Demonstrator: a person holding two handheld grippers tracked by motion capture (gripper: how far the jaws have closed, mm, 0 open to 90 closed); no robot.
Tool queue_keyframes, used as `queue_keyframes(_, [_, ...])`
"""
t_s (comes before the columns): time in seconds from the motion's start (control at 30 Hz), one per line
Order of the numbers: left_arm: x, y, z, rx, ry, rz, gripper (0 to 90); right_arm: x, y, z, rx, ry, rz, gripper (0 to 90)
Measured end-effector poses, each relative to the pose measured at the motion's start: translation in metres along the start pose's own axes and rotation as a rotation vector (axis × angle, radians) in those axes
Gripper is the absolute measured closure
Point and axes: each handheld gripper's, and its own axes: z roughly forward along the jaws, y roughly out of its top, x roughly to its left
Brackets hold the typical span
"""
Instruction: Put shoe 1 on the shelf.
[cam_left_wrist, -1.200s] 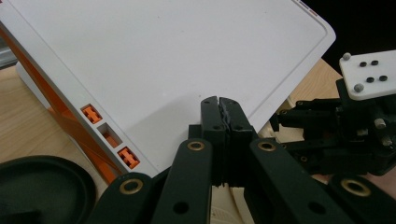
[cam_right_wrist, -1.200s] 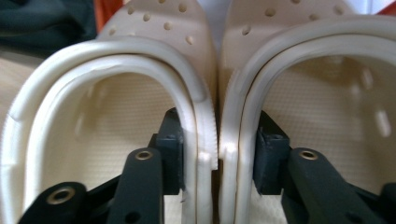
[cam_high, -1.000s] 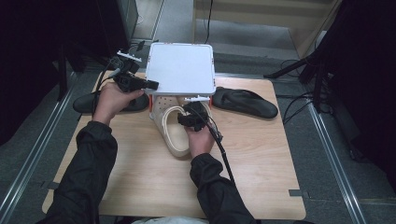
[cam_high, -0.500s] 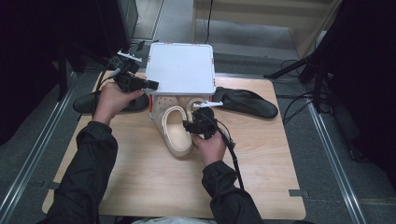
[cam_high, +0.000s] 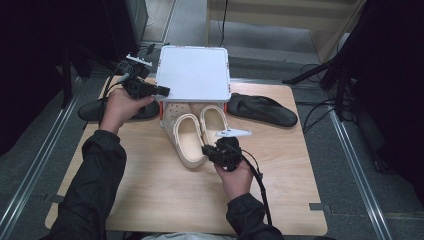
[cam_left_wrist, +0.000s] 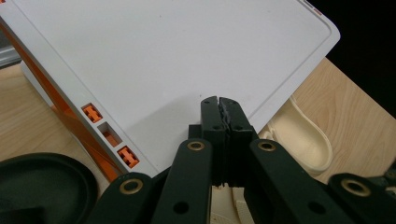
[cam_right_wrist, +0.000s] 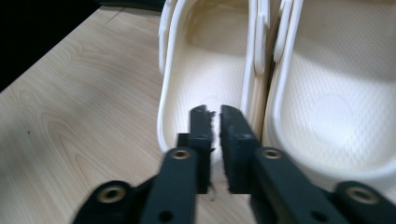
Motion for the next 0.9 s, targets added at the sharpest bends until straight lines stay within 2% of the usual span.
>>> queue_keyframes(0.1, [-0.001,0.000,0.000,0.002,0.003,0.006,90.0,0.003,-0.013,-0.005,-0.016,0.004,0.000,90.0])
queue_keyframes(0.17, [-0.002,0.000,0.001,0.000,0.005,0.004,90.0,0.004,-0.021,-0.006,-0.020,0.031,0.007,90.0])
queue_keyframes(0.27, [-0.001,0.000,0.000,0.000,0.005,0.001,90.0,0.008,-0.031,-0.003,0.015,0.050,-0.012,90.0])
queue_keyframes(0.37, [-0.001,0.000,0.000,-0.001,0.005,0.001,90.0,0.009,-0.038,0.000,0.025,0.064,-0.025,90.0])
queue_keyframes(0.47, [-0.004,0.000,0.001,-0.001,0.017,0.017,90.0,0.010,-0.046,0.010,0.059,0.069,-0.029,90.0])
queue_keyframes(0.6, [-0.003,0.000,0.000,0.000,0.016,0.008,90.0,0.008,-0.048,0.019,0.083,0.053,-0.022,90.0])
queue_keyframes(0.8, [-0.003,0.000,0.000,-0.001,0.015,0.020,90.0,0.004,-0.045,0.028,0.073,0.058,-0.005,90.0])
queue_keyframes(0.9, [-0.003,0.000,0.001,-0.002,0.015,0.021,90.0,0.006,-0.044,0.029,0.076,0.043,-0.002,90.0])
